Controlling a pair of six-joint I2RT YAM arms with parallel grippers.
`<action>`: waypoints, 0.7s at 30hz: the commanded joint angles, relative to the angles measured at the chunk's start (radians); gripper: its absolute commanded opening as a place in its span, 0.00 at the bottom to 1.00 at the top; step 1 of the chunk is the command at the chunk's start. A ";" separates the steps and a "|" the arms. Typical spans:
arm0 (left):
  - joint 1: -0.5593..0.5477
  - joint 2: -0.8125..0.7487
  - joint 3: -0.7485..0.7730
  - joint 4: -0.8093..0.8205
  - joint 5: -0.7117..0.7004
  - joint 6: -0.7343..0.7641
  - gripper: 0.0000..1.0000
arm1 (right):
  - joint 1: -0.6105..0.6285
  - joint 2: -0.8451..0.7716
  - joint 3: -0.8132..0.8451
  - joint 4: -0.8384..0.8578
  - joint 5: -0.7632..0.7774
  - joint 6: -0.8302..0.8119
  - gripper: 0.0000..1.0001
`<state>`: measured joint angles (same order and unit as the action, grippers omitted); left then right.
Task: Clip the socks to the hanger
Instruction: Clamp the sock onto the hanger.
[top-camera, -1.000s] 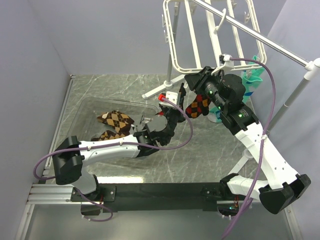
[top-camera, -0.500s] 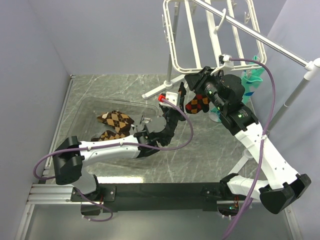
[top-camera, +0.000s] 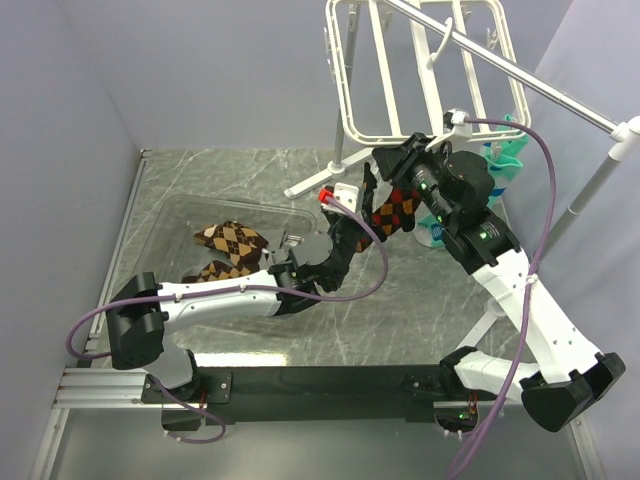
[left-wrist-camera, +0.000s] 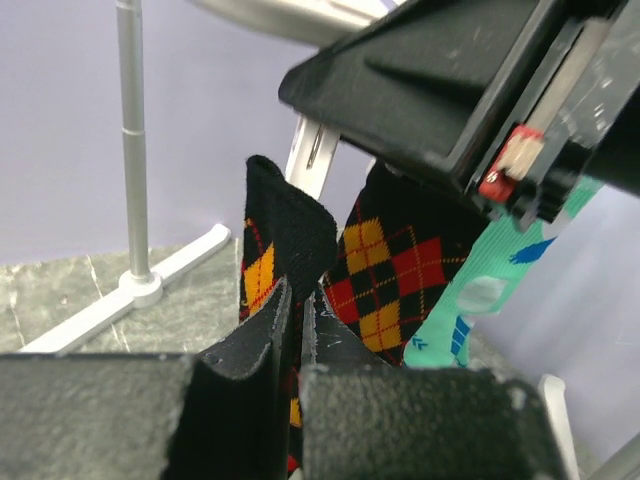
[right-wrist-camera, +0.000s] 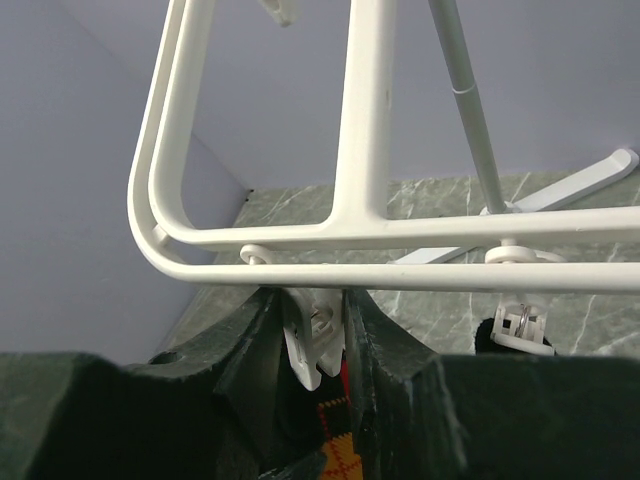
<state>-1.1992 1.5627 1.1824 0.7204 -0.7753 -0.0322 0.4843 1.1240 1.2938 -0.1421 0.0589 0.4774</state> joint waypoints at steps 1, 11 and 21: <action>-0.007 -0.016 0.040 0.043 0.031 0.053 0.01 | 0.002 -0.029 -0.010 0.059 0.061 -0.016 0.00; -0.010 -0.016 0.063 0.056 0.065 0.129 0.00 | 0.013 -0.036 -0.024 0.061 0.101 -0.036 0.00; -0.008 -0.047 0.045 0.011 0.203 0.178 0.01 | 0.027 -0.049 -0.045 0.076 0.168 -0.057 0.00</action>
<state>-1.2007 1.5620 1.1999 0.7277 -0.6403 0.1085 0.5087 1.0981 1.2499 -0.1165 0.1539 0.4435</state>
